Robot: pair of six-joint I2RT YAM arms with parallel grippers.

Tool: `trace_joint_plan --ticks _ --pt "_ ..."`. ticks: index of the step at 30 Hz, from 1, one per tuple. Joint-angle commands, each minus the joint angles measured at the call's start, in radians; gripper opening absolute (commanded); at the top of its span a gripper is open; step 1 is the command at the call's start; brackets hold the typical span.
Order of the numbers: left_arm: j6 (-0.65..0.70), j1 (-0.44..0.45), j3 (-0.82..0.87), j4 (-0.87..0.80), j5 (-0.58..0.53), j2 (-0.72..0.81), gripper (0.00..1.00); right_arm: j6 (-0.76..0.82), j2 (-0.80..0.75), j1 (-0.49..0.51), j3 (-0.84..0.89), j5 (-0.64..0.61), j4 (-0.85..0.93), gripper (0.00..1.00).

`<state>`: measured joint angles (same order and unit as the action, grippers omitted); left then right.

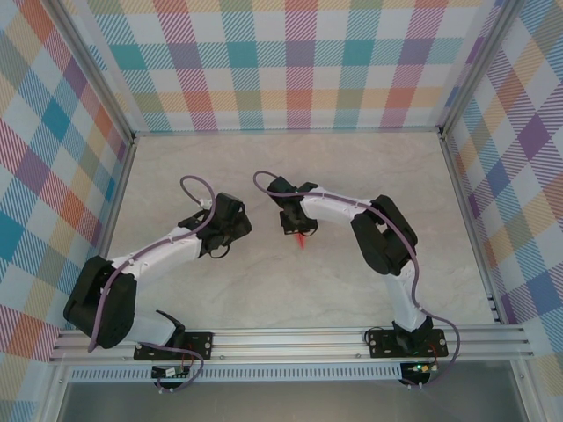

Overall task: Fold a paper plane with a square sheet of paper (pick it up from the middle)
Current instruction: Move the paper plane to the center of the table, then reset both arms

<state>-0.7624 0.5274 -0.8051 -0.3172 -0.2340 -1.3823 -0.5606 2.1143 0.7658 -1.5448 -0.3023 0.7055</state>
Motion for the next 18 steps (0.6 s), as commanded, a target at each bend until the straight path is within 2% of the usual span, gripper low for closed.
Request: trace_joint_plan --ticks 1,10,13,18 --pt "-0.004 -0.018 0.014 -0.031 -0.028 0.034 0.70 0.007 0.001 -0.005 -0.036 0.012 0.046 0.17" --pt "0.026 -0.032 -0.024 -0.124 -0.077 0.130 0.71 0.039 -0.283 -0.007 -0.027 -0.056 0.065 0.50" --pt "0.051 -0.043 -0.046 -0.173 -0.118 0.188 0.74 0.043 -0.388 -0.031 0.024 -0.098 0.050 0.57" --pt "0.120 -0.095 -0.073 -0.225 -0.171 0.267 0.79 0.069 -0.582 -0.096 0.173 -0.261 -0.034 0.77"
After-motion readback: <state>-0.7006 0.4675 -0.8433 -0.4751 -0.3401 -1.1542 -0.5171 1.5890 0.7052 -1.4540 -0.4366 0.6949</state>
